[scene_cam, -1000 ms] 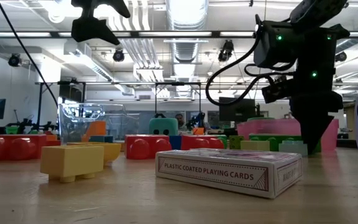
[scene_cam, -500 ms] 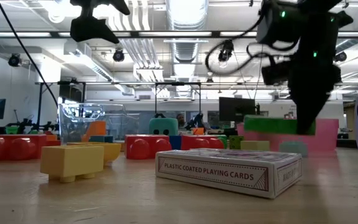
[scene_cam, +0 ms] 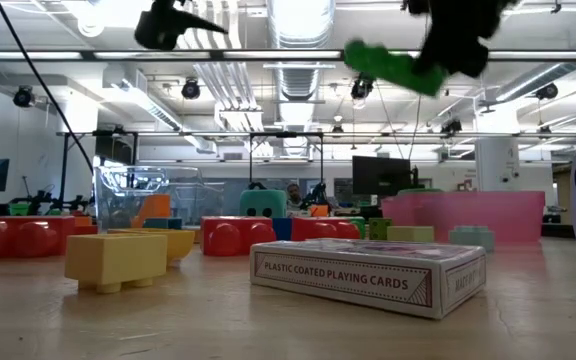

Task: Pick & Place Toys
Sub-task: Put the green game piece into the transparent bin

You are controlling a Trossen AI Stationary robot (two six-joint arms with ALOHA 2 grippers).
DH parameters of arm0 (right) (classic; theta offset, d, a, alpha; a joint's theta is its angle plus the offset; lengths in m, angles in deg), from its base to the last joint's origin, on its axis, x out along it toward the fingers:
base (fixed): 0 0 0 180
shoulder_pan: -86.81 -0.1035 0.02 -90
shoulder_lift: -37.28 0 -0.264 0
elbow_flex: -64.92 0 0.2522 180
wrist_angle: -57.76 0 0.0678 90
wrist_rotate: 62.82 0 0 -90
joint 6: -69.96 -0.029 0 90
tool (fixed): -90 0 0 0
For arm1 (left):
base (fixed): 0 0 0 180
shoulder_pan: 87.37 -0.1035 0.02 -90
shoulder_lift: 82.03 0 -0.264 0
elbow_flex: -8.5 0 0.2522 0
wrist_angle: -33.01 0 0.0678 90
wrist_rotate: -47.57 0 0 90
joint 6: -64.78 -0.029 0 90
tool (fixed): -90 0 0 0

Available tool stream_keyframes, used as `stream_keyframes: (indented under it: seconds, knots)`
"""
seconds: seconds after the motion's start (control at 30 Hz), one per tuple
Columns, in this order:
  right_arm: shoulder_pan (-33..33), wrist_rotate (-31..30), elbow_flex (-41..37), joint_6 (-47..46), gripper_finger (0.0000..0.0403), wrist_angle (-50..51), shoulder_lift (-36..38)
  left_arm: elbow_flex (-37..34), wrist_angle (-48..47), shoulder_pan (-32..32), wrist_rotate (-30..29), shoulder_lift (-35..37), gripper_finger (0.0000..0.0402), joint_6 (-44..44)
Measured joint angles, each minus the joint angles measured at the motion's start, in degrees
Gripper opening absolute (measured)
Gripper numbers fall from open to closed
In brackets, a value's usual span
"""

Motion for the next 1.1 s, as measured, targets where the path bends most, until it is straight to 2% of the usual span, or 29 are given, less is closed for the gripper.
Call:
stream_keyframes:
  seconds: [0.17, 0.3, 0.53, 0.77, 1.1]
  knots:
    - [-1.23, -2.08, 9.64, 5.27, 0.0158, 5.24, -7.06, 0.13, 6.95, -1.55, 1.70, -1.30, 0.0318, 2.15]
    - [-2.24, -3.83, 17.16, 8.31, 0.0158, 11.43, -14.20, 0.16, 8.16, -2.24, 3.61, -2.32, 0.0318, 5.29]
    - [-4.51, -6.97, 26.07, 16.07, 0.0158, 13.15, -21.54, -0.04, 8.03, -2.36, 4.24, -5.50, 0.0318, 10.53]
    - [-4.48, -7.08, 29.31, 17.24, 0.0158, 13.70, -22.83, -0.07, 17.13, -2.30, 10.02, -8.84, 0.0318, 10.75]
    - [-4.48, -8.39, 30.38, 17.17, 0.0158, 13.53, -21.62, -0.09, 17.68, -2.30, 11.54, -11.46, 0.0318, 11.99]
